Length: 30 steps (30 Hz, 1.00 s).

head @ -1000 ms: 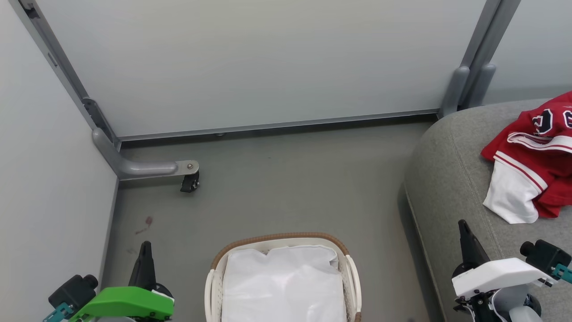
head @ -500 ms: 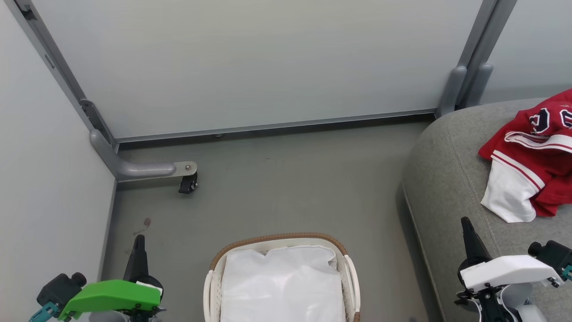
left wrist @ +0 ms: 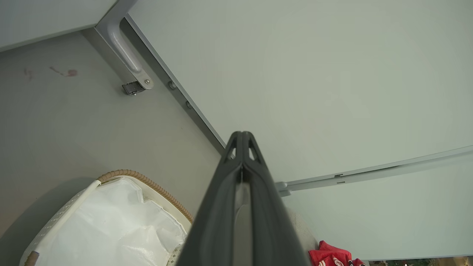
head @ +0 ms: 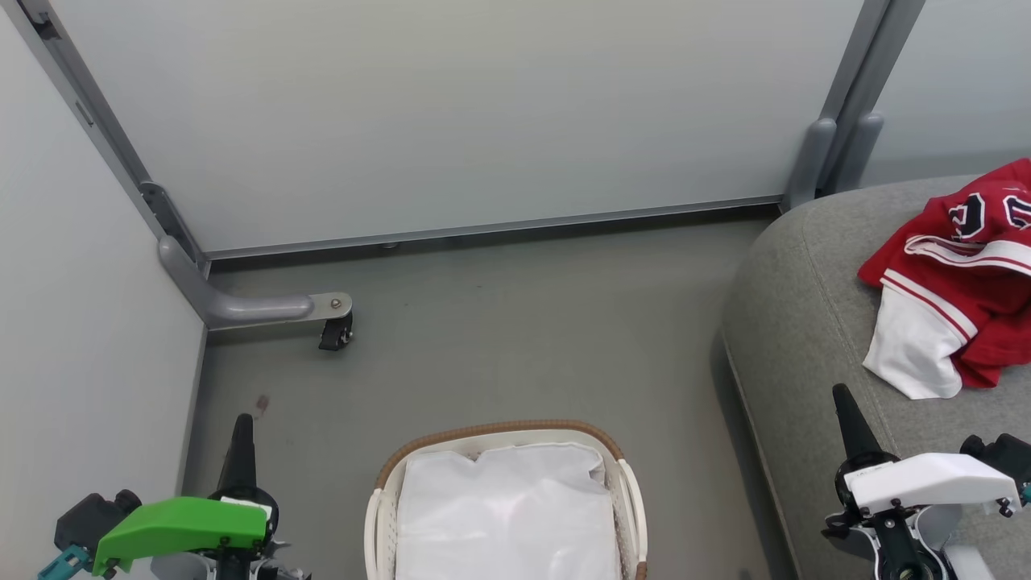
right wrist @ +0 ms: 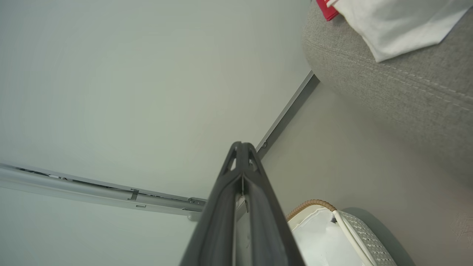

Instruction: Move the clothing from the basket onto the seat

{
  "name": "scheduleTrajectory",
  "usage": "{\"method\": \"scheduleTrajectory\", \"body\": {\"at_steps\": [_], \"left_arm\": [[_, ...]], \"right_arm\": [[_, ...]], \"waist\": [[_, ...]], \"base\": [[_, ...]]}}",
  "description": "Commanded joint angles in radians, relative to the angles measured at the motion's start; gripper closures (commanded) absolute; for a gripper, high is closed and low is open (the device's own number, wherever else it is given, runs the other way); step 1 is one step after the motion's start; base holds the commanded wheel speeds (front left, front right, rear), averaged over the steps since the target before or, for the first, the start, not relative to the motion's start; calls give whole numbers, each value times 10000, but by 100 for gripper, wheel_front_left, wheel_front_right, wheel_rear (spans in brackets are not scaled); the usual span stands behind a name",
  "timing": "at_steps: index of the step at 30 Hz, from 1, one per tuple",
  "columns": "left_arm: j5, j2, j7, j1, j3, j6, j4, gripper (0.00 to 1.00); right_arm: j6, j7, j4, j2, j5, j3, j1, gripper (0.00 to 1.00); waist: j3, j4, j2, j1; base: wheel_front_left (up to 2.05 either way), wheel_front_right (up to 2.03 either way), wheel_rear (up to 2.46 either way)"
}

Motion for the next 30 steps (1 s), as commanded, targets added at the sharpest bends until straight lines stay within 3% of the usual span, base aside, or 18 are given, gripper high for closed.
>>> {"method": "scheduleTrajectory", "body": {"at_steps": [1,30], "left_arm": [[-230,43,72,-265,87,-62,-148,100],[-2551,54,747,-455,521,-128,-328,100]], "right_arm": [[-5,70,-141,-71,274,-46,-165,100],[-7,734,-333,-93,2904,-217,-226,100]], "waist": [[-1,-6,0,0],[-29,-141,0,0]], "base": [[0,0,0],[0,0,0]]}}
